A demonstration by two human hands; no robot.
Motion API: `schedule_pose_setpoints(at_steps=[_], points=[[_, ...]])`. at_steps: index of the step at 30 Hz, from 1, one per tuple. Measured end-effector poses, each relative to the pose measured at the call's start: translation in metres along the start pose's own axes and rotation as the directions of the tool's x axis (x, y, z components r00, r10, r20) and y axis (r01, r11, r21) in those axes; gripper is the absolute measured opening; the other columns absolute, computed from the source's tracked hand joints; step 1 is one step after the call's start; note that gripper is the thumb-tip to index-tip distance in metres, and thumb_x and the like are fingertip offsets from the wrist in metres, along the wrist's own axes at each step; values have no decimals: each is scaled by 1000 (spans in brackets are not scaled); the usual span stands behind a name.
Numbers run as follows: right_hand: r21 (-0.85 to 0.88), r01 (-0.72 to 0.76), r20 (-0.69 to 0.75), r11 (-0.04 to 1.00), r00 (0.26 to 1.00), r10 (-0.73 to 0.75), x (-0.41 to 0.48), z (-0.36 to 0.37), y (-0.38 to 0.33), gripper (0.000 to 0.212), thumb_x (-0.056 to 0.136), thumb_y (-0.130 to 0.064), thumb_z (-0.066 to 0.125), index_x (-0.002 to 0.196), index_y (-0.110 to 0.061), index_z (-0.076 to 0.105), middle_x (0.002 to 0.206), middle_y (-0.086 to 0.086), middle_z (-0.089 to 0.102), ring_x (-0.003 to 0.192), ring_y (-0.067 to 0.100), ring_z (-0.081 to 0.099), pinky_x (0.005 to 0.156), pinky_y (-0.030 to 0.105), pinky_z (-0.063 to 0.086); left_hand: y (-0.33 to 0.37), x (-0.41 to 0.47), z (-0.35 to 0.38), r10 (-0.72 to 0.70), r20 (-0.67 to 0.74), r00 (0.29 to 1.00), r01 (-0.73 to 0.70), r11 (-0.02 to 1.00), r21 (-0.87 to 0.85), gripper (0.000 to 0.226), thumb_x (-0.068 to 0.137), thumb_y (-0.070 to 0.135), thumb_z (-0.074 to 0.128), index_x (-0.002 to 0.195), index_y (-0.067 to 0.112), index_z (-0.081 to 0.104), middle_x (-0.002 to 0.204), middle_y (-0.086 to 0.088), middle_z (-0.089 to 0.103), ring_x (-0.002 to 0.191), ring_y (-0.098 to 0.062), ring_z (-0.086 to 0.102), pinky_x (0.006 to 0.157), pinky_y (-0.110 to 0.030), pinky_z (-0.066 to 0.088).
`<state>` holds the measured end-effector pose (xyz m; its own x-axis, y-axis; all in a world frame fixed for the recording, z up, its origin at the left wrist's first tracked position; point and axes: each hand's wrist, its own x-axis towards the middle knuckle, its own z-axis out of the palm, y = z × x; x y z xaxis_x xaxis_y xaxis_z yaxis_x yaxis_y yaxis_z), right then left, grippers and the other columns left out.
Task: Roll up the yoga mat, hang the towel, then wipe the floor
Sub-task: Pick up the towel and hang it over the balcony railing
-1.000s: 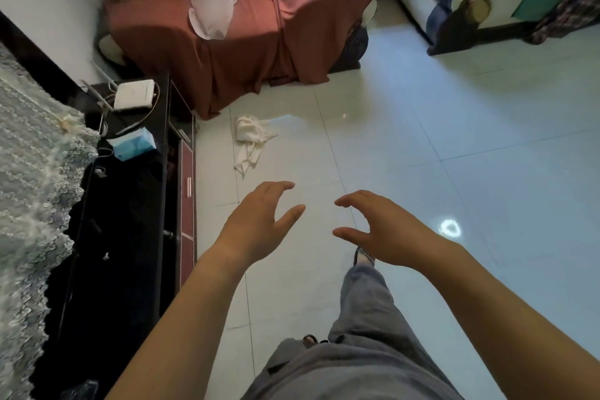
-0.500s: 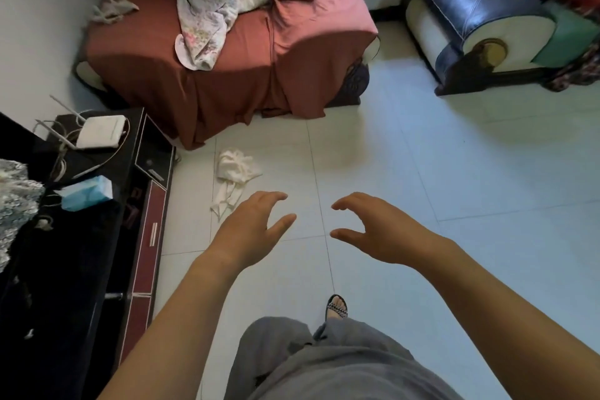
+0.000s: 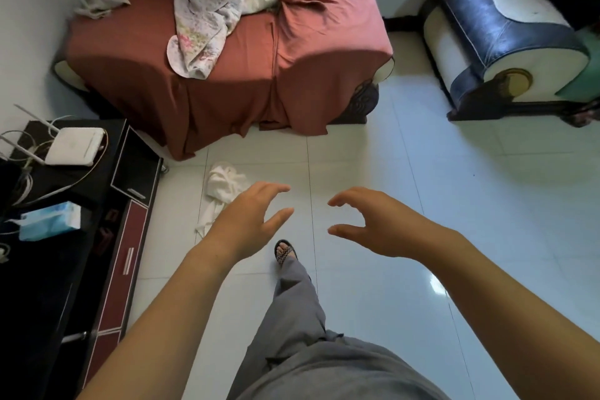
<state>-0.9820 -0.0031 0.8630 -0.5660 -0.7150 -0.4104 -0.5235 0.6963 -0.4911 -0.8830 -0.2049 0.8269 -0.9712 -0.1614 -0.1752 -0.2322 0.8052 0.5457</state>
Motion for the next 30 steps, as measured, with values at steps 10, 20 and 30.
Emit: schedule_pose_setpoints(at_steps=[10, 20, 30], points=[[-127, 71, 77, 989, 995, -62, 187, -85, -14, 49, 88, -48, 55, 130, -26, 45, 134, -6, 48, 117, 14, 48, 98, 29, 42, -76, 161, -76, -92, -26, 995, 91, 995, -41, 44, 93, 40, 49, 134, 24, 45, 137, 7, 46, 123, -12, 45, 93, -21, 34], [-205, 384, 219, 900, 915, -340, 360, -132, -62, 52, 88, -47, 54, 132, -23, 43, 134, -3, 48, 120, 18, 47, 98, 31, 41, -168, 222, -135, -335, -179, 925, 324, 942, -91, 43, 93, 40, 50, 133, 26, 45, 138, 8, 42, 123, -14, 45, 97, -33, 41], [-121, 626, 532, 771, 697, -482, 543, -114, -80, 49, 88, -46, 55, 131, -23, 44, 130, -2, 51, 114, 20, 51, 93, 34, 44, -244, 263, -126, -703, -95, 705, 683, 709, -175, 48, 93, 42, 48, 137, 25, 39, 140, 6, 40, 125, -16, 44, 99, -40, 42]])
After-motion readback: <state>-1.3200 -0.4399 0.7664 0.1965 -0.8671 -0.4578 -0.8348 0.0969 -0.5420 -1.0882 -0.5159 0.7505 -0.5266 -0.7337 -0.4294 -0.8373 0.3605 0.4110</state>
